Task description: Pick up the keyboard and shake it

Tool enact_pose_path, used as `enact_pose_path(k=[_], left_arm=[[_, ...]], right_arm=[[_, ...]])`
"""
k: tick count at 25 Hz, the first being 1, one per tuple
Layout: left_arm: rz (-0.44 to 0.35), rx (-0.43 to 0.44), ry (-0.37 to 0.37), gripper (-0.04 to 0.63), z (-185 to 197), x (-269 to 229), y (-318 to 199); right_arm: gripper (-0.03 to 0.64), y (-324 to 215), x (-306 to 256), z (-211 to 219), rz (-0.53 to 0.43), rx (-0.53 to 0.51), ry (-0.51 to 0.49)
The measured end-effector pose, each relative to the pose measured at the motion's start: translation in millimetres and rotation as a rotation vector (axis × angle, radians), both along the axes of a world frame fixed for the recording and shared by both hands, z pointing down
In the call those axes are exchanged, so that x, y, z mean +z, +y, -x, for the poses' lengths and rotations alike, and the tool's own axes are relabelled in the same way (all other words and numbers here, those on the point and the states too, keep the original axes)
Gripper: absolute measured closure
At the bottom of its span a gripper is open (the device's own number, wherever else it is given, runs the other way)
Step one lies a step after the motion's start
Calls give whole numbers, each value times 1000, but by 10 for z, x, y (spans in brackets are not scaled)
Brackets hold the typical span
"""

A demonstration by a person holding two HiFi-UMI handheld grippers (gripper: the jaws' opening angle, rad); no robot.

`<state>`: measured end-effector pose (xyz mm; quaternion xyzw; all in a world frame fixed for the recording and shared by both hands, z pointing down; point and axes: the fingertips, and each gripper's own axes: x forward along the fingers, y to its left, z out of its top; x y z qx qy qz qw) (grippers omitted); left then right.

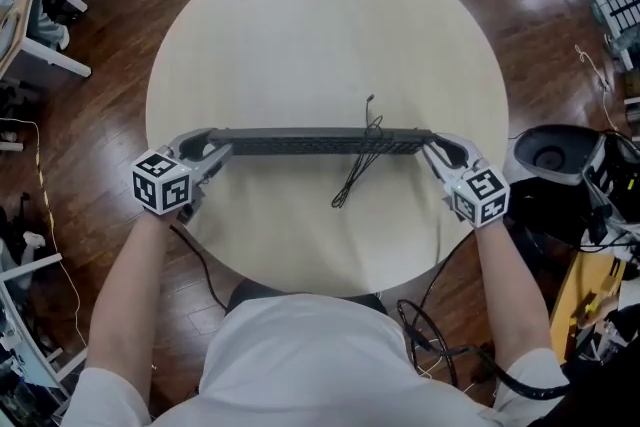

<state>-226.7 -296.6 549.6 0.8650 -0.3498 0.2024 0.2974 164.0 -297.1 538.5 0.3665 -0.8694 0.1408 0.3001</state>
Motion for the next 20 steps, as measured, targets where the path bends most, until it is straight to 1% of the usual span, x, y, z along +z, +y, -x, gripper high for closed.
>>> enact_pose_path(k=[4, 7, 12, 16, 20], left_arm=[[-19, 35, -50, 407, -65, 27, 206], [-22, 78, -113, 399, -89, 58, 350], [-47, 155, -247, 396, -82, 124, 624], [-84, 240, -375, 390, -121, 216, 866], [-129, 304, -503, 382, -143, 348, 1052]], right_arm=[[536, 214, 4, -58, -47, -30, 66], [543, 392, 27, -65, -66, -60, 111], [548, 652, 85, -30, -91, -144, 202], [549, 843, 170, -46, -125, -204, 320], [546, 1025, 284, -62, -154, -207, 399]])
